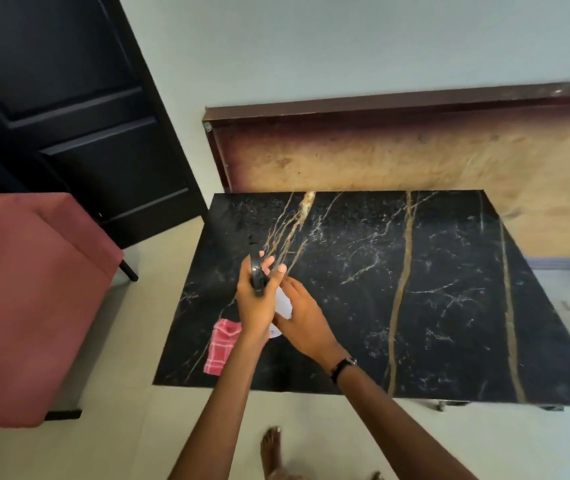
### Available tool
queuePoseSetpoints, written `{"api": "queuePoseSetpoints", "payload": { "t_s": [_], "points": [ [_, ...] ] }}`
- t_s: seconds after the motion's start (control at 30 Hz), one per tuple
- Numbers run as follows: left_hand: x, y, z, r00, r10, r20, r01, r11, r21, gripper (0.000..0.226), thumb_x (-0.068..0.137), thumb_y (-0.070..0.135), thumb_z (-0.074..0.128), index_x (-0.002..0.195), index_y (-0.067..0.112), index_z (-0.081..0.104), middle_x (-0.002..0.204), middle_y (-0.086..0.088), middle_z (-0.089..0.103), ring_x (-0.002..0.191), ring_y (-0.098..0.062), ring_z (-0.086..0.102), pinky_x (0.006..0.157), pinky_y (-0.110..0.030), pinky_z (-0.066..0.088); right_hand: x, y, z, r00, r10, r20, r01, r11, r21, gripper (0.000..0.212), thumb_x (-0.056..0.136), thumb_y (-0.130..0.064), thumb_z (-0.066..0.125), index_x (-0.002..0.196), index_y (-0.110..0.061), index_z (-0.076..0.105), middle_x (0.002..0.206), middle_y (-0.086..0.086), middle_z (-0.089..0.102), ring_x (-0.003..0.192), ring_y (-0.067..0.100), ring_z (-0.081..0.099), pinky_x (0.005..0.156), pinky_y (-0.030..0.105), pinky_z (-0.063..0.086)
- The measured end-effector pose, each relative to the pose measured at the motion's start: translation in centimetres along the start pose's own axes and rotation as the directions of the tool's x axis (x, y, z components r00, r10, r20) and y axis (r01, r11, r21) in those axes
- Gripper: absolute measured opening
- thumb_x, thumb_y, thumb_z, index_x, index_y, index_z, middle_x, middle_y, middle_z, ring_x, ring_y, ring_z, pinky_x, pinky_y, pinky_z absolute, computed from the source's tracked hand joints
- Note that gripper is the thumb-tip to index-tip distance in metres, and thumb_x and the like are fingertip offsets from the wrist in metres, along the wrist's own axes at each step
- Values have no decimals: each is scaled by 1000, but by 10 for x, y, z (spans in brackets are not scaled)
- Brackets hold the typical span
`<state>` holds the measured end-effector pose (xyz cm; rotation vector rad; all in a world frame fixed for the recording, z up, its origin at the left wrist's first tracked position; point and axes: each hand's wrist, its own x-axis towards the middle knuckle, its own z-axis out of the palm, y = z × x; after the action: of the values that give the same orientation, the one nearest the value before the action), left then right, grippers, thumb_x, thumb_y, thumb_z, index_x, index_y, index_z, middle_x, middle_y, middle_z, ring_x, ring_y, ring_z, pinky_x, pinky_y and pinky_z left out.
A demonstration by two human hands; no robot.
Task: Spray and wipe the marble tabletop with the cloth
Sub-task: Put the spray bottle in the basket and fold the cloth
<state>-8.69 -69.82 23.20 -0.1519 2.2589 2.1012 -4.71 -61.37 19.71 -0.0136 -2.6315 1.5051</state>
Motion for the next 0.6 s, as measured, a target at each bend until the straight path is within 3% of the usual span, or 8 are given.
{"api": "queuePoseSetpoints", "payload": {
  "t_s": [0.07, 0.17, 0.37, 0.47, 0.6],
  "points": [
    [-13, 7, 41, 999, 20, 31, -19, 999, -27, 41, 80, 20, 71, 118, 21, 54, 117, -1, 67, 113, -16, 61, 100, -35, 46, -10, 8, -35, 999, 16, -40, -17, 1000, -9, 43, 86, -22, 60, 128, -16, 55, 124, 0, 59, 113, 15, 55, 94, 33, 48],
    [-35, 17, 104, 995, 32, 97, -28, 999, -46, 54, 80, 20, 72, 128, 12, 49, 123, -5, 65, 114, -14, 60, 100, -33, 47, -27, 27, -93, 991, 94, -93, -99, 994, -43, 30, 86, -16, 60, 116, -12, 60, 112, 5, 65, 101, 20, 61, 79, 27, 47],
    [-70, 35, 212, 964, 90, 248, -106, 993, 51, 47, 81, 28, 70, 122, 18, 50, 120, 1, 65, 111, -12, 59, 97, -33, 47, -55, 58, -194, 948, 226, -222, -243, 968, -54, 25, 87, -14, 60, 112, -11, 61, 105, 8, 67, 93, 25, 64, 78, 42, 53],
    [-83, 43, 262, 939, 112, 324, -137, 989, 57, 47, 81, 30, 70, 121, 17, 49, 120, 0, 65, 110, -14, 60, 91, -30, 46, -64, 75, -238, 914, 265, -307, -288, 957, -33, 24, 87, -14, 60, 111, -12, 62, 102, 6, 68, 89, 24, 64, 73, 39, 54],
    [-90, 42, 325, 912, 112, 395, -154, 985, 77, 36, 79, 35, 71, 109, 33, 50, 101, 18, 63, 91, 2, 58, 99, -42, 45, -70, 103, -289, 870, 327, -370, -371, 927, -52, 19, 88, -15, 60, 106, -10, 62, 95, 4, 68, 78, 18, 61, 63, 30, 45]
  ]
}}
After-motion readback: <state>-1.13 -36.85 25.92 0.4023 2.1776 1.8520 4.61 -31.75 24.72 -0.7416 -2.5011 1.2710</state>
